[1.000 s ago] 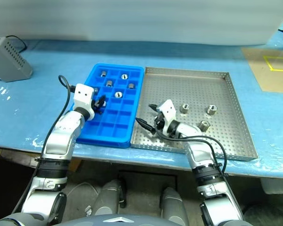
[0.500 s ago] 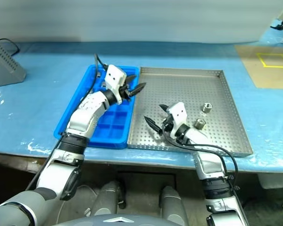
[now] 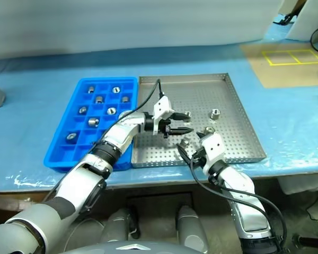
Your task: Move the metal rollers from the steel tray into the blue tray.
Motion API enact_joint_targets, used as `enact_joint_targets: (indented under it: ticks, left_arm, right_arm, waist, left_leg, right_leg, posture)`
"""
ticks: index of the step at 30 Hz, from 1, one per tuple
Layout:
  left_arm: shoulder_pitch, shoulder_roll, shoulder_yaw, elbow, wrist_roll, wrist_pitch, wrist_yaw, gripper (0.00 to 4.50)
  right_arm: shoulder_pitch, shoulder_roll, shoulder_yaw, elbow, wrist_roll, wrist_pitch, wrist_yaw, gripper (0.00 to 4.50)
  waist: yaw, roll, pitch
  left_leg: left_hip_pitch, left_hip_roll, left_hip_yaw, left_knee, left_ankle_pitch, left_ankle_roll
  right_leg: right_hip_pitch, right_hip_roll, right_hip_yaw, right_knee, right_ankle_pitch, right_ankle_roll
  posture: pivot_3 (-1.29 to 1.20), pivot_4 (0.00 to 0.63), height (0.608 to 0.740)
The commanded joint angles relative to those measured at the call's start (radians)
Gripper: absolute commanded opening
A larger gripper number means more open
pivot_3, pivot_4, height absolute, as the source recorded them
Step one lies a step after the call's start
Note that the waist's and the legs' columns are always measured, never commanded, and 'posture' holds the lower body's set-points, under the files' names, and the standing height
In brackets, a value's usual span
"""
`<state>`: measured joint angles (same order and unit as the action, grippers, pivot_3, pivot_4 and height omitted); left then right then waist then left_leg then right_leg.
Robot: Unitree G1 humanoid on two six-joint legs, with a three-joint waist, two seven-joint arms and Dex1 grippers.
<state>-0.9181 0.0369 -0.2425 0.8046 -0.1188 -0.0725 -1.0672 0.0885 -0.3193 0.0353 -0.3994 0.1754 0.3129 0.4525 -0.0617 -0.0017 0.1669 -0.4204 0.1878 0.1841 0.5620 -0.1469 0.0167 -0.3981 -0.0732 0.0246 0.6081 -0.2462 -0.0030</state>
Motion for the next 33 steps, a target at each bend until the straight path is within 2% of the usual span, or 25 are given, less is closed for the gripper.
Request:
enact_joint_targets:
  ticks: [1,18,21,27,33]
  left_arm:
    - [-0.043,-0.018,0.005,0.061,0.022,-0.055,-0.008,2.70]
    - [-0.040,-0.026,-0.062,0.117,0.139,-0.017,-0.095,2.70]
    - [-0.041,-0.018,-0.074,0.127,0.164,-0.001,-0.094,2.10]
    - [-0.019,0.007,-0.109,0.115,0.194,0.022,-0.139,0.07]
    - [-0.031,-0.007,-0.073,0.114,0.174,0.010,-0.095,0.03]
  right_arm:
    - [0.028,0.001,0.008,-0.035,-0.013,-0.012,-0.019,4.50]
    - [0.094,-0.048,-0.028,-0.022,-0.048,-0.049,-0.072,4.50]
    - [0.099,-0.056,-0.036,-0.021,-0.042,-0.052,-0.073,4.50]
    - [0.109,-0.062,-0.046,-0.028,-0.040,-0.056,-0.073,4.50]
    - [0.108,-0.079,-0.050,-0.033,-0.046,-0.057,-0.071,4.50]
  waist:
    - [-0.009,0.000,0.000]
    - [-0.037,0.000,0.000]
    - [-0.037,0.000,0.000]
    - [-0.049,0.000,0.000]
    - [-0.064,0.000,-0.001]
  left_leg:
    - [0.000,0.000,0.000,0.000,0.000,0.000]
    - [0.002,0.000,0.003,0.004,-0.004,0.007]
    - [0.002,0.000,0.003,0.004,-0.004,0.007]
    - [0.005,0.000,0.004,0.004,-0.005,0.008]
    - [0.007,-0.001,0.004,0.004,-0.005,0.008]
  right_leg:
    - [0.000,0.000,0.000,0.000,0.000,0.000]
    - [0.004,-0.002,0.001,-0.003,0.000,0.000]
    - [0.005,-0.002,0.001,-0.003,0.000,0.000]
    - [0.009,-0.002,0.001,-0.005,0.000,0.000]
    - [0.011,-0.003,0.001,-0.006,0.000,0.000]
  posture:
    - [-0.56,0.150,0.740]
    - [-0.61,0.150,0.740]
    - [-0.62,0.150,0.740]
    - [-0.61,0.150,0.740]
    - [-0.60,0.150,0.740]
